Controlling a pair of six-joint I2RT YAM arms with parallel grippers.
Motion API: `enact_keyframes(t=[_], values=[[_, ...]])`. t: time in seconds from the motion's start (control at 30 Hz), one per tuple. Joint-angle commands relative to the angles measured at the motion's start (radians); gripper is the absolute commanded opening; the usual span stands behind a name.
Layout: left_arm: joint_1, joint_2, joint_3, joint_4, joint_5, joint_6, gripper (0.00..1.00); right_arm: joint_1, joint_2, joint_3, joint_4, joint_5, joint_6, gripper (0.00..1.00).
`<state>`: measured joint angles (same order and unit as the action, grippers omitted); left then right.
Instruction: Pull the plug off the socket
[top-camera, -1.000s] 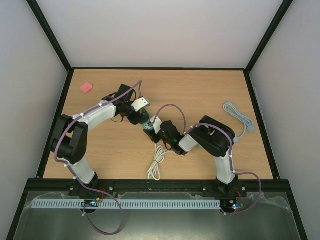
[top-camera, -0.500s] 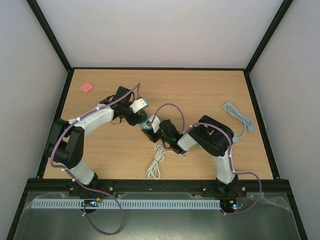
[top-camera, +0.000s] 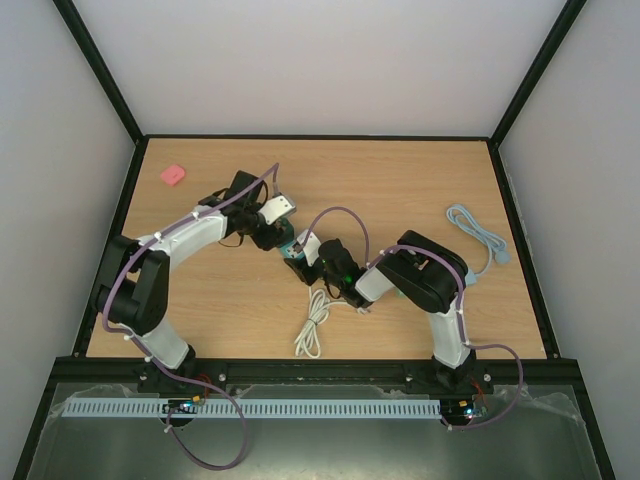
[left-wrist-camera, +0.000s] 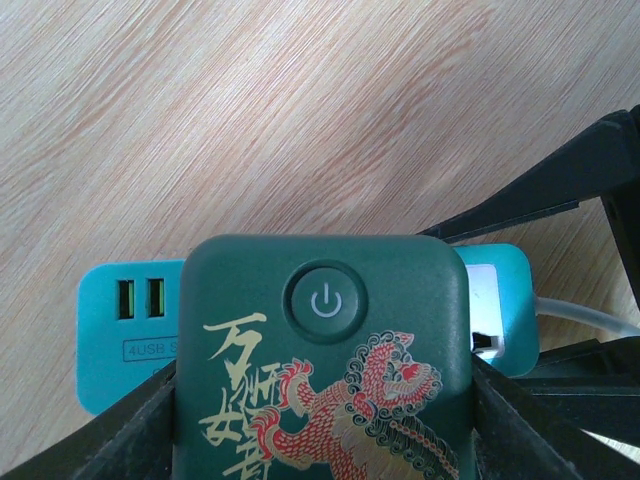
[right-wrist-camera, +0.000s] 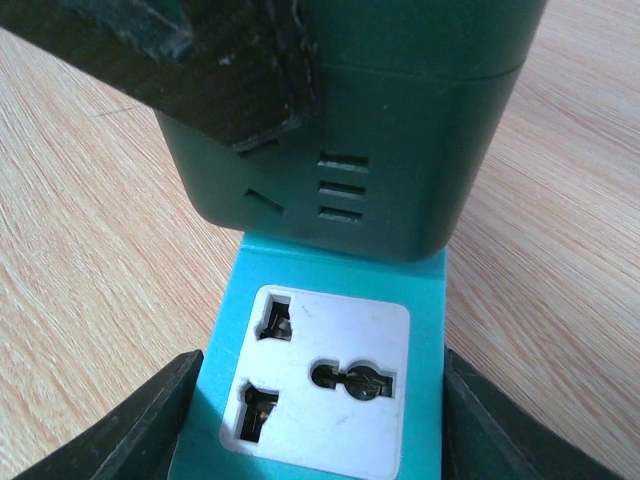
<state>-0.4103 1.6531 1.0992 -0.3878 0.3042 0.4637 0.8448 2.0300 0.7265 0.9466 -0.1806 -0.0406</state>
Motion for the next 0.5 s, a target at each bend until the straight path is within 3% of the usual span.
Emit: enact_keyframes(t=[0.0,0.3,0.47], values=[[-0.05,-0.053,0.019,-0.003,0.148,0.037,0.3,-0.019,0.058,0.002,-0.158,0.053,-0.004,0.02],[-0.071,-0.086,-0.011,0.013,0.082,0.04,0.3,-0.018,0.061,0.004,-0.16,0.052,0.001,0.02],[-0.074,-0.092,0.005,0.002,0.139,0.014,0.3,-0.019,0.062,-0.002,-0.156,0.046,-0.005,0.02]])
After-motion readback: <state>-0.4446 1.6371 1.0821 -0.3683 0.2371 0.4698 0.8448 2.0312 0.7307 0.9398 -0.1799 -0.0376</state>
